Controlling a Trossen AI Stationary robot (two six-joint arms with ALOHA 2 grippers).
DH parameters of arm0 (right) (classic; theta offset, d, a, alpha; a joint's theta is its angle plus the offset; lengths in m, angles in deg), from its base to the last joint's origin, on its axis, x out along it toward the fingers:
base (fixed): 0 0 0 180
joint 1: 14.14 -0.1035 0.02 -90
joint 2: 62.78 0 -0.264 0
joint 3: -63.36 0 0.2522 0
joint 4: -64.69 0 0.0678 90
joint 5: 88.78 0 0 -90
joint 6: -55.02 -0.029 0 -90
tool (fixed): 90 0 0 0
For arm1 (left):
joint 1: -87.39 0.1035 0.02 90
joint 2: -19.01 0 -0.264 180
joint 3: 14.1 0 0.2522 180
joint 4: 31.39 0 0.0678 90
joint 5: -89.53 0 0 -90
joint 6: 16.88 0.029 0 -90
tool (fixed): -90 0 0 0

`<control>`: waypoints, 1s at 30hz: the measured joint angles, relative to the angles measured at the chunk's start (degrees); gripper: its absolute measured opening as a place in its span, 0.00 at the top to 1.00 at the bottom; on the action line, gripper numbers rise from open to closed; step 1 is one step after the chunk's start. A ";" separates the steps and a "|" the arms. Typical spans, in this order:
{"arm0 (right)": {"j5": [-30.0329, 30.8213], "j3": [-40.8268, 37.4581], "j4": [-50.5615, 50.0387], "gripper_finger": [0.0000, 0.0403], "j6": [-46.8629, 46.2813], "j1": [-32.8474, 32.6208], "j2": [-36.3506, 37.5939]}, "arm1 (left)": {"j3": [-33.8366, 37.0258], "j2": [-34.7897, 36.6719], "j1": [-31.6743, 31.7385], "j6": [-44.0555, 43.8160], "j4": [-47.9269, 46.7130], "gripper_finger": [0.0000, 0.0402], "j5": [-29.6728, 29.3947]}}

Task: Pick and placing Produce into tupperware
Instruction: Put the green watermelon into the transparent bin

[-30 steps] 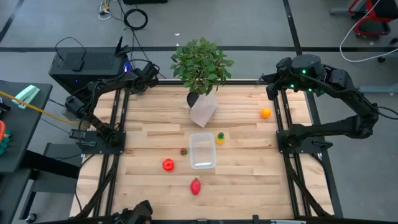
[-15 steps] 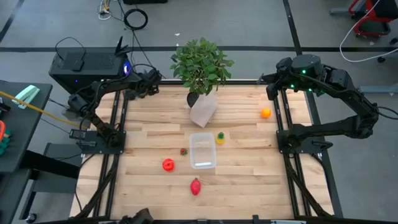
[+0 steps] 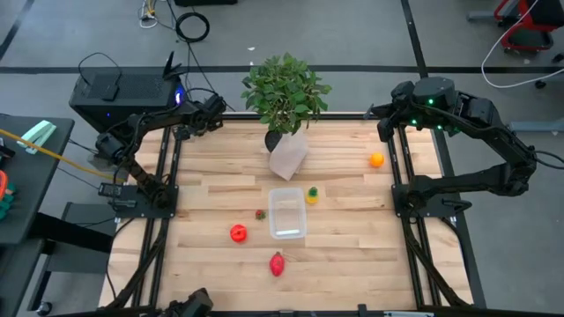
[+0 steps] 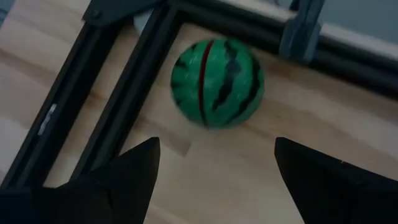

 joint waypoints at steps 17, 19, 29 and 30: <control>0.00 0.00 0.02 0.89 -0.16 -0.01 -0.26 | 0.00 0.02 2.14 0.15 2.34 0.04 -0.90; 0.00 0.00 0.02 0.89 -0.16 0.00 -0.45 | 0.00 0.02 2.99 0.15 2.33 0.04 -0.26; 0.00 0.00 0.07 0.89 -0.03 -0.02 -1.73 | 0.00 0.02 6.31 1.66 3.80 0.04 3.03; -0.02 0.00 0.07 0.89 -0.01 -0.02 -1.82 | 0.00 0.01 6.31 1.66 3.99 0.04 3.02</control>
